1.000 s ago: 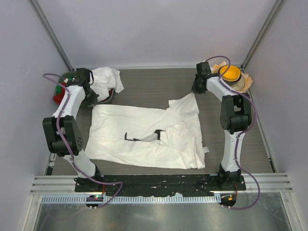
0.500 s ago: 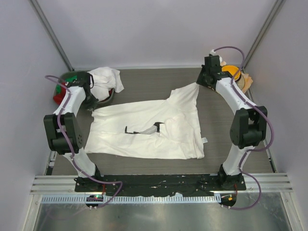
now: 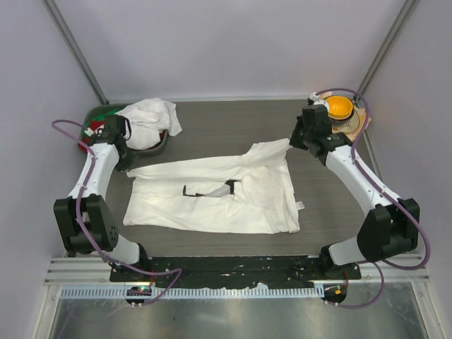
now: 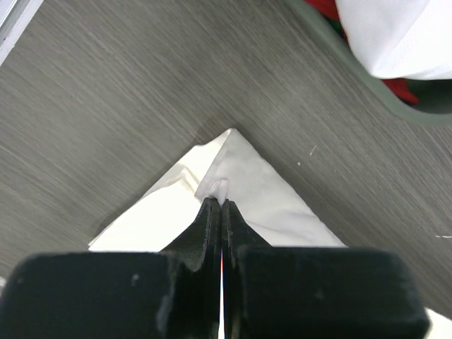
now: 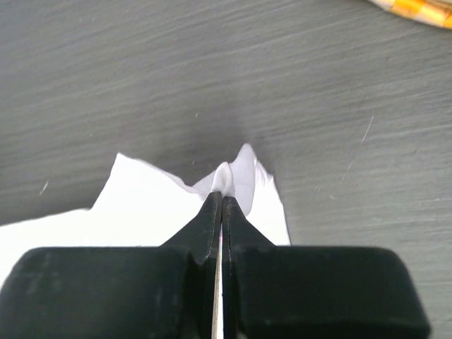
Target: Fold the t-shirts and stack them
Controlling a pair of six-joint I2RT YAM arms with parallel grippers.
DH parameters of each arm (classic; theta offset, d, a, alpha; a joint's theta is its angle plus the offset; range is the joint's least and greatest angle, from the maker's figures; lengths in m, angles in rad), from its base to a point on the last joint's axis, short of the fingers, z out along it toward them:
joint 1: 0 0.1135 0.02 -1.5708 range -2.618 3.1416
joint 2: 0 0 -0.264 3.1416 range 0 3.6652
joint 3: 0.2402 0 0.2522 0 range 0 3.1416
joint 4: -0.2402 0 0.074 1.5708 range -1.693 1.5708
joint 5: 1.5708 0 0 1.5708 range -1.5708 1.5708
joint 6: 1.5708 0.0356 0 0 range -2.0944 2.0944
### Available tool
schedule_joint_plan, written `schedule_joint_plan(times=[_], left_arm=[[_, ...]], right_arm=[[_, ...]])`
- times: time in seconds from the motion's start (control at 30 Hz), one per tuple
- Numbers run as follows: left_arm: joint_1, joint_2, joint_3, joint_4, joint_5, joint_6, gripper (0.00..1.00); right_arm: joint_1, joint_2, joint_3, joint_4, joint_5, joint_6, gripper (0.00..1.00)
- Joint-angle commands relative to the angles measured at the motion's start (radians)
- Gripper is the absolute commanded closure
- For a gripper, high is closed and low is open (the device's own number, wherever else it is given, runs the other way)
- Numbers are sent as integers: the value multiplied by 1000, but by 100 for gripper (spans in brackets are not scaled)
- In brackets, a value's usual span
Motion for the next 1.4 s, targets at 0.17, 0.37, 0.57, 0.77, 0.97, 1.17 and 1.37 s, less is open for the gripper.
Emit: schedule_joint_plan(times=[0.17, 0.37, 0.57, 0.77, 0.97, 1.17, 1.37], left_arm=[[10, -86, -135, -3, -41, 38, 100], [10, -100, -214, -3, -41, 48, 100], [10, -93, -254, -14, -57, 55, 100], [10, -68, -248, -12, -55, 55, 100], [10, -74, -247, -11, -61, 52, 100], [10, -79, -247, -15, -72, 43, 98], [10, -100, -244, -19, -76, 42, 29]], right_arm=[[183, -252, -161, -49, 148, 5, 99], [249, -356, -248, -108, 198, 44, 99], [273, -439, -313, -170, 202, 95, 99], [340, -522, -369, -264, 195, 225, 99], [417, -571, -415, -382, 244, 347, 99], [480, -634, -486, -518, 263, 500, 99], [527, -693, -474, -611, 286, 568, 52]])
